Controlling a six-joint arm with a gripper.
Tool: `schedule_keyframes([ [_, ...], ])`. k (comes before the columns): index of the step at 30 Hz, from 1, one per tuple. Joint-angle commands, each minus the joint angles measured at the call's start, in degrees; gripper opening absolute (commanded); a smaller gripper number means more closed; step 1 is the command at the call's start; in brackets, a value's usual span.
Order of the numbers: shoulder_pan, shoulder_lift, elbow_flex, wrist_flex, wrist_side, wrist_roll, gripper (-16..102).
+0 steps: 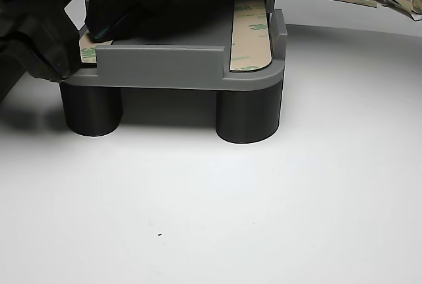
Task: Peel off protective film from adhesive tape.
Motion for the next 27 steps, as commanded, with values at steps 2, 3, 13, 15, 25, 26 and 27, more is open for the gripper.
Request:
schedule_keyframes([
  [2, -0.1, 1.8, -1.7, -1.1, -0.5, 0.7, -11],
  [3, -0.1, 1.8, -1.6, -1.1, -0.5, 0.8, -11],
  [13, -0.1, 2.1, -1.4, -0.6, -1.1, 1.3, -11],
  [15, -0.1, 2.1, -1.4, -0.4, -1.3, 1.2, -11],
  [25, 0.0, 2.2, -1.5, 1.0, -2.2, 1.3, -11],
  [26, 0.0, 2.2, -1.5, 1.1, -2.3, 1.4, -11],
  [27, 0.0, 2.2, -1.6, 1.2, -2.3, 1.4, -11],
])
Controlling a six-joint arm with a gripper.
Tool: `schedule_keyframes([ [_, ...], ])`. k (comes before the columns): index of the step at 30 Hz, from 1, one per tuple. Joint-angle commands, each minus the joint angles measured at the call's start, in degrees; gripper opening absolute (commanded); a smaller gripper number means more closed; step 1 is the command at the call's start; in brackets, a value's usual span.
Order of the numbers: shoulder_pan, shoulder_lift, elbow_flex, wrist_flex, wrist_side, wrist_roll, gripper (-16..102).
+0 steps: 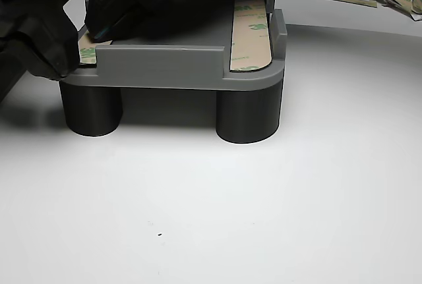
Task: Peel off protective film from adhesive tape.
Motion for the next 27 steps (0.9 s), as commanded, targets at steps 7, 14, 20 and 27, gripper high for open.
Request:
schedule_keyframes([
  [7, -0.2, 1.8, -1.6, 0.5, -0.8, 0.2, -11],
  [14, -0.2, 2.0, -1.7, 0.5, -0.6, 0.2, -11],
  [20, 0.3, 2.5, -0.4, -2.7, 1.2, 0.3, -11],
  [27, 0.3, 2.2, 0.3, -4.7, 2.3, -0.1, -11],
])
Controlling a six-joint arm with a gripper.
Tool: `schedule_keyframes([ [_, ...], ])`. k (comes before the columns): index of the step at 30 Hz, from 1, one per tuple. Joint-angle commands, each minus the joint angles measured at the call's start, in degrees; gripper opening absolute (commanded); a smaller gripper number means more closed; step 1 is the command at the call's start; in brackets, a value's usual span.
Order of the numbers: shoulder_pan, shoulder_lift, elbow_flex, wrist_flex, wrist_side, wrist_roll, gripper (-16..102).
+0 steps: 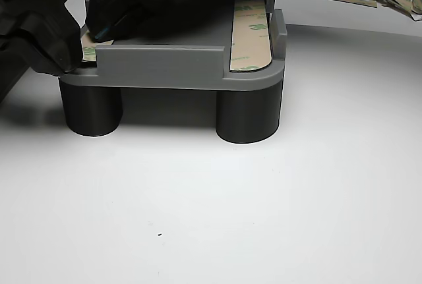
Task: Peel off protective film from adhesive tape.
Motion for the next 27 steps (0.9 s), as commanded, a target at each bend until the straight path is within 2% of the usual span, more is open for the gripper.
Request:
schedule_keyframes([
  [1, -0.4, 1.3, -1.1, -1.5, 0.6, 0.0, -11],
  [27, -0.5, 1.1, 0.3, -4.6, 2.2, -0.4, -11],
])
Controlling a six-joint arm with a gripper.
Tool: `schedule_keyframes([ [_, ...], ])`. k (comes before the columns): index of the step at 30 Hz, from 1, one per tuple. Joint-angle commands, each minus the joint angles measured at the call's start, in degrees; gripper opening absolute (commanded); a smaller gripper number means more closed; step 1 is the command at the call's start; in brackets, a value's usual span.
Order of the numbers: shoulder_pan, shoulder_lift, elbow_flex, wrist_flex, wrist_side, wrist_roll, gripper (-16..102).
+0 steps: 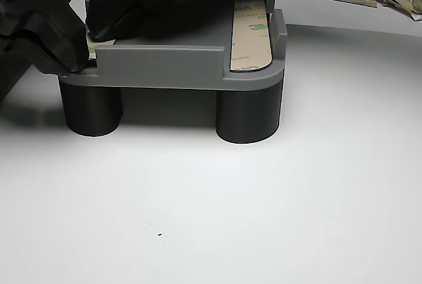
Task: Peel off protective film from adhesive tape.
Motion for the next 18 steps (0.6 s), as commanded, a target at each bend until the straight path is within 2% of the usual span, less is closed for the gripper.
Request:
schedule_keyframes([
  [1, -0.6, 1.1, -1.5, -0.4, 0.6, 0.5, -11],
  [10, -0.2, 0.2, -5.1, 7.5, -1.8, 3.5, -11],
  [18, 0.0, 0.1, -5.5, 9.1, -1.9, 3.7, -11],
])
